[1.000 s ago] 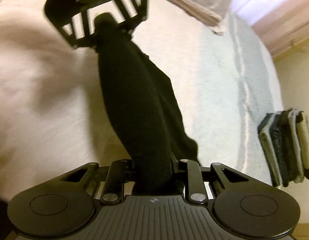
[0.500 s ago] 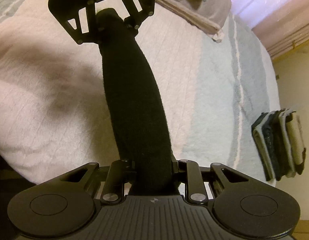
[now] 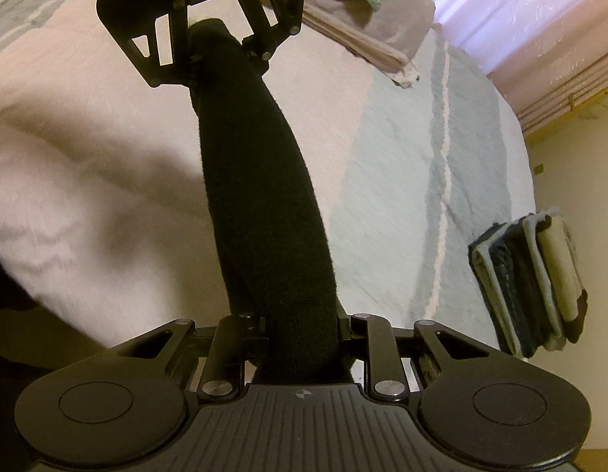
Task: Fold large clothes
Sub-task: 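Carry the sweater with both grippers and lower it onto the clothes stack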
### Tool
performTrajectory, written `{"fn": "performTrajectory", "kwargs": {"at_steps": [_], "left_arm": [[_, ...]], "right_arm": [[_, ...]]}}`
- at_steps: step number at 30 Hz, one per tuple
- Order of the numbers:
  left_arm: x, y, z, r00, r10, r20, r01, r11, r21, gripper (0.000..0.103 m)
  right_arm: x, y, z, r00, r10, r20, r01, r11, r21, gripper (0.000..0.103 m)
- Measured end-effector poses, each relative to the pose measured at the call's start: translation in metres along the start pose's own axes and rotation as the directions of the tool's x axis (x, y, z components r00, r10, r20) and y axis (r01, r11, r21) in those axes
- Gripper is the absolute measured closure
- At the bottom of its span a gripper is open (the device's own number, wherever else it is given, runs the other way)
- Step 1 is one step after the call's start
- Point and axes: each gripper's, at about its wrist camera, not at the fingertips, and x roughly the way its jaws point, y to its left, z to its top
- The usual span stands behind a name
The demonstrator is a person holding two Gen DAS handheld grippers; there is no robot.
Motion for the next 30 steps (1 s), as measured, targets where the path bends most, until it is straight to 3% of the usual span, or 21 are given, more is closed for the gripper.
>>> {"fn": "performTrajectory", "kwargs": {"at_steps": [6,13,22,30], "left_arm": [[0.010,0.019,0.087,0.999,-0.027,-0.023,0.026,0.999,-0.044,0.078],[0.016,0.067,0.181,0.999,-0.043,-0.005,0.042,0.994,-0.097,0.078],[0.013,0.146,0.232,0.999,-0.026,0.044,0.028,0.998,-0.062,0.078],[0.002,0.242,0.268,0.996,0.020,0.082,-0.020,1.000,-0.013,0.078]], "right_arm": [[-0.020,-0.065,-0.070,1.000,0.022,0.016,-0.021,0.998,-0.059,0.083],[-0.036,-0.148,-0.118,1.000,0.008,0.021,-0.006,0.995,-0.097,0.083],[-0.048,-0.247,-0.113,0.998,-0.060,0.007,0.060,0.994,-0.087,0.083],[-0.059,-0.355,-0.099,0.996,-0.085,0.026,0.086,0.994,-0.070,0.083]]}}
